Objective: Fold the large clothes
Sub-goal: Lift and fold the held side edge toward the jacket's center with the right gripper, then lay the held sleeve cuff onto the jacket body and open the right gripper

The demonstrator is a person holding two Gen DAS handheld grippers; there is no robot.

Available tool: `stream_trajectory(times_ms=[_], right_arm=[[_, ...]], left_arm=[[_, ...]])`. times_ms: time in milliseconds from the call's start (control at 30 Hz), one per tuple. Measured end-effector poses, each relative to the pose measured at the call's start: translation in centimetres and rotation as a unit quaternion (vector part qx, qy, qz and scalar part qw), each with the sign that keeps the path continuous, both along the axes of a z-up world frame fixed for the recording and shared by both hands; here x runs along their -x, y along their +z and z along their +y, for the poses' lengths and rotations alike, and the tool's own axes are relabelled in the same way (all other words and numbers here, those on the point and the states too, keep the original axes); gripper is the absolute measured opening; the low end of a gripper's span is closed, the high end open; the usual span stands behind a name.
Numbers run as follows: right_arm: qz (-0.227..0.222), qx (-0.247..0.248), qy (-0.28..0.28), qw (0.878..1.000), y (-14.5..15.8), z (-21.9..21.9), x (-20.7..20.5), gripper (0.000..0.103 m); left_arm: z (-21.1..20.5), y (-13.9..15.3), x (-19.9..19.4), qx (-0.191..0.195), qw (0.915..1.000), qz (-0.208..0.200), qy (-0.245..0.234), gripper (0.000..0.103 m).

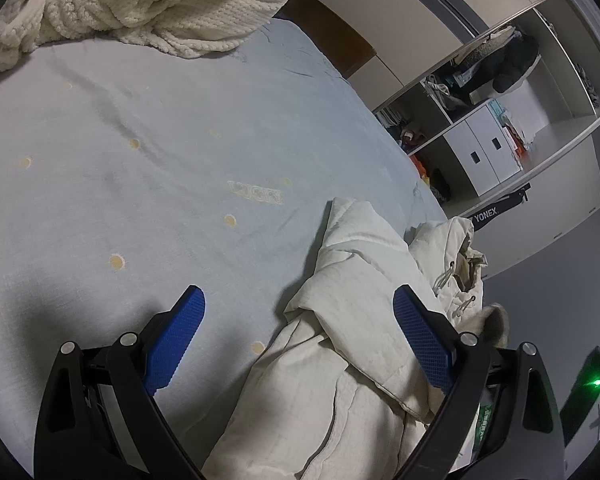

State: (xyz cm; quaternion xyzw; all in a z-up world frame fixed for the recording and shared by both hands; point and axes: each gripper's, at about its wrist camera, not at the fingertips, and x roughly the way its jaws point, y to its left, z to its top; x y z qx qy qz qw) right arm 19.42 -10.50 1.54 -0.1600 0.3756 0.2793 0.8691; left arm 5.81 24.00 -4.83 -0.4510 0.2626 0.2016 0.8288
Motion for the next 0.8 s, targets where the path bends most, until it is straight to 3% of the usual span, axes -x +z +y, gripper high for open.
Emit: stream_trajectory(times_ms=[300, 467, 667, 800], right_arm=[[0.049, -0.089, -0.127, 0.987, 1.3, -10.5, -5.2, 0.033], [0.100, -0.135, -0.202, 0.965, -0.7, -17.0, -7.8, 0.033], [0.133, -0.172, -0.246, 0.945, -2.7, -22.1, -8.6, 0.033], [0.168, -0.225, -0.265, 0.922, -4.1, -25.1, -8.7, 0.046]], left_arm=[[-0.3, 0.1, -0.3, -0.009, 0.9999, 0.005, -0.007, 0.091], [-0.5, 0.1, -0.4, -0.015, 0.9998, 0.008, -0.009, 0.091], [-0.8, 0.2, -0.6, -0.023, 0.9996, 0.013, -0.013, 0.091], [-1.0, 0.2, -0.8, -0.029, 0.9993, 0.017, -0.016, 0.091]])
